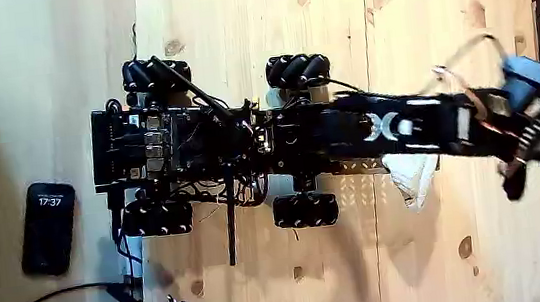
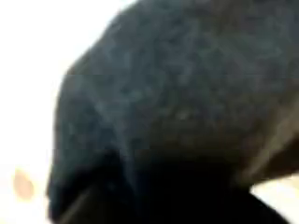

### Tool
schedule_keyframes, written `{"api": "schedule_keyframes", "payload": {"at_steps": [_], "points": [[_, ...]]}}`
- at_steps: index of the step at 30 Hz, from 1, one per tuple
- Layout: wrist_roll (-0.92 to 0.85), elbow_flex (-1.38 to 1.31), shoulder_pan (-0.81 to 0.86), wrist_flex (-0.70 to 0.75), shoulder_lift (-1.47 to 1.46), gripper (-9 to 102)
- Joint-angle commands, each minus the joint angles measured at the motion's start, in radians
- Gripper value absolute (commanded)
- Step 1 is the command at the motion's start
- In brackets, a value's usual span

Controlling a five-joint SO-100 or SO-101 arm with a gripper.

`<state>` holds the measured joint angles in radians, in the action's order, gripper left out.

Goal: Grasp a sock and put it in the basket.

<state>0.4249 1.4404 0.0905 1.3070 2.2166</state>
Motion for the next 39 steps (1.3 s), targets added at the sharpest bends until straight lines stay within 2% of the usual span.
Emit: {"api": "schedule_keyframes", "payload": {"at_steps": [1,7,14,17,30,39], "points": [[-0.014,0.23,-0.094,-0.124,0.192,0],[-0.081,0.735,-0.166,-0.267,0.411,0],[-0.17,1.124,-0.08,-0.448,0.414,0],[-0.206,1.186,-0.063,-0.423,0.426,0],[-0.33,1.243,-0.048,-0.106,0.554,0],[-0.347,1.281,-0.014,-0.132,0.543,0]]}}
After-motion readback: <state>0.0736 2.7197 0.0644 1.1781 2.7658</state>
